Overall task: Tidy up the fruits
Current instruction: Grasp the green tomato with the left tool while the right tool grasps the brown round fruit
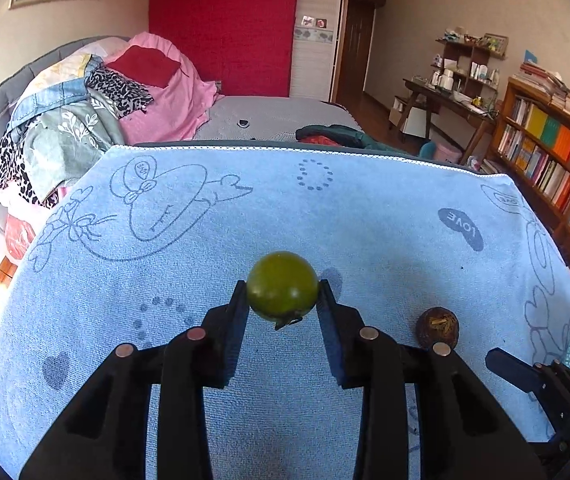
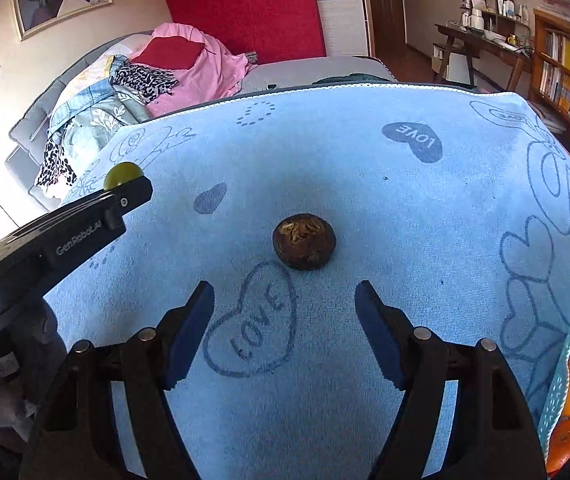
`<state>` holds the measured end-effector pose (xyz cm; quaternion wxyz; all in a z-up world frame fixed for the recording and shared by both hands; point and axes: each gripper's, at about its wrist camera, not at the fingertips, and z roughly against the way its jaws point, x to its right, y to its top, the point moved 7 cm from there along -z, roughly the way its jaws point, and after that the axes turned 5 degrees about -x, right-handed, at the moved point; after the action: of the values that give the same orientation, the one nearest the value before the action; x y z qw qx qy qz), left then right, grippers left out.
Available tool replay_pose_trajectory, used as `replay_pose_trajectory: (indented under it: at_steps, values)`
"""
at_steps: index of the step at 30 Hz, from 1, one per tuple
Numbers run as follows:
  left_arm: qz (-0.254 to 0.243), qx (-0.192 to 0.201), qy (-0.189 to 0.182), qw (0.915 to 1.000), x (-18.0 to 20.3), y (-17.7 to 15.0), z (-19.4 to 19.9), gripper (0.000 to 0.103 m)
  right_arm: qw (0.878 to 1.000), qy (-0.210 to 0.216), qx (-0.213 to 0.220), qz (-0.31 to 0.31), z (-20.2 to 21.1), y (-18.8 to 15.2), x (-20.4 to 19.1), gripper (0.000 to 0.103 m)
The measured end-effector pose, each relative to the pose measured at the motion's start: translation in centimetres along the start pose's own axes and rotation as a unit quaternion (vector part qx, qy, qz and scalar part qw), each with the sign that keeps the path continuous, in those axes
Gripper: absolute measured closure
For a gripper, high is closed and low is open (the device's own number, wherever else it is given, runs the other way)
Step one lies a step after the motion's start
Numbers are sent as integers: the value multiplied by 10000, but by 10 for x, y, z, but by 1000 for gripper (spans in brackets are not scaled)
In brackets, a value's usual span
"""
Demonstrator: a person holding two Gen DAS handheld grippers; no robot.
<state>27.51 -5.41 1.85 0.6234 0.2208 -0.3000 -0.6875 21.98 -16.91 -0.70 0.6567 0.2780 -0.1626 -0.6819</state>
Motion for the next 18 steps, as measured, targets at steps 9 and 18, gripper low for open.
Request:
replay_pose_trajectory:
  at_steps: [9,18]
  values:
    - [188,-10,-53,9998,-8,3,2,68,9993,-344,-114,-45,-39,26,7,46]
    - [219,-35,-146,9996,-7,3,3,68,9986,-492,-140,-100,-43,23,12,60]
